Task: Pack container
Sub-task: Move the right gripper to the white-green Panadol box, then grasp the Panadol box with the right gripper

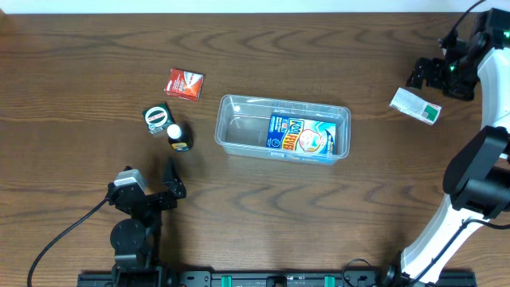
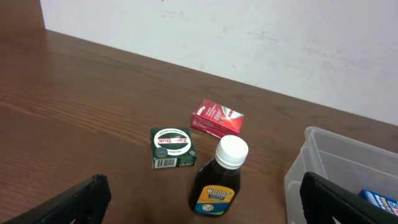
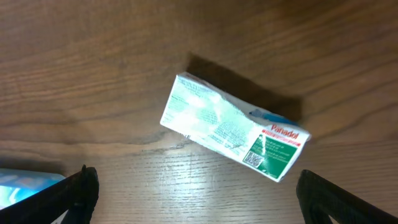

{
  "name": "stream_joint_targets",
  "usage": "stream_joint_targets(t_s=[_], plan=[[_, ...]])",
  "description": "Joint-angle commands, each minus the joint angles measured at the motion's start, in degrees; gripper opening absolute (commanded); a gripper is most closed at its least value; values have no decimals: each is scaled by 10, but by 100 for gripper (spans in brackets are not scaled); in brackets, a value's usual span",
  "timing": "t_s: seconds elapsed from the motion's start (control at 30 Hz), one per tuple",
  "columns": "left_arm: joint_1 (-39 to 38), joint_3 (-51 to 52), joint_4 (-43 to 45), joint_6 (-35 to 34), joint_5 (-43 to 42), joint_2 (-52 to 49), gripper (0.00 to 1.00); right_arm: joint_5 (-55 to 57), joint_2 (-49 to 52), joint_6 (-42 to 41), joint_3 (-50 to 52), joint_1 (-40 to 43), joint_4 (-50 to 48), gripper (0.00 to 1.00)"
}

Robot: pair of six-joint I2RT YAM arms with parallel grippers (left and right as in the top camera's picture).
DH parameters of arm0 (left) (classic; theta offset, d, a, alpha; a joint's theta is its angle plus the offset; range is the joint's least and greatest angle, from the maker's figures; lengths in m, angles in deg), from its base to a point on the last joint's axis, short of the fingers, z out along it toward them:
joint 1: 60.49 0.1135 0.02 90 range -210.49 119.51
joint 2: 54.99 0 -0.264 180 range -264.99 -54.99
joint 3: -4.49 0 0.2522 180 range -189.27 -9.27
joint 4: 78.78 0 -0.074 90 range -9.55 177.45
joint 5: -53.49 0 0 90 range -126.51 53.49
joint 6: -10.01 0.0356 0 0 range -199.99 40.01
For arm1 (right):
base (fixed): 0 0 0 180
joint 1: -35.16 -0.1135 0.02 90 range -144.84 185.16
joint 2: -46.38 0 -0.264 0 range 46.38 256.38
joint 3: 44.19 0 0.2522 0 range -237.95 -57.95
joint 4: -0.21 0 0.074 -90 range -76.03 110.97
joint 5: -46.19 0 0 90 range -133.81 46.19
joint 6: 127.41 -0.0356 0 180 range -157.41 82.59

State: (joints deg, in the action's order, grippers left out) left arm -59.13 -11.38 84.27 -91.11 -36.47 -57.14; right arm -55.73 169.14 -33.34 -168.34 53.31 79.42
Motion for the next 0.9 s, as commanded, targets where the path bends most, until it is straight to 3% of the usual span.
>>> stream_joint_targets(t_s=[0.0, 0.13, 0.2, 0.3, 0.5, 0.6, 0.87], plan=[[2, 19, -10, 3, 7, 0, 98, 20, 3, -29, 12, 0, -5, 96], [2, 19, -10, 3, 7, 0, 98, 98, 3, -100, 26, -1, -9, 92], [2, 19, -10, 3, 7, 0, 98, 103, 3, -97, 36, -1, -22, 93], [2, 19, -10, 3, 7, 0, 98, 85, 3, -4, 50, -5, -65, 99], [2, 19, -10, 3, 7, 0, 98, 37, 4, 290, 62, -21, -134, 99], [2, 19, -10, 3, 7, 0, 98, 37, 7, 379, 63, -24, -136, 99], [2, 19, -10, 3, 7, 0, 98, 35, 21, 446, 85, -24, -131, 99]])
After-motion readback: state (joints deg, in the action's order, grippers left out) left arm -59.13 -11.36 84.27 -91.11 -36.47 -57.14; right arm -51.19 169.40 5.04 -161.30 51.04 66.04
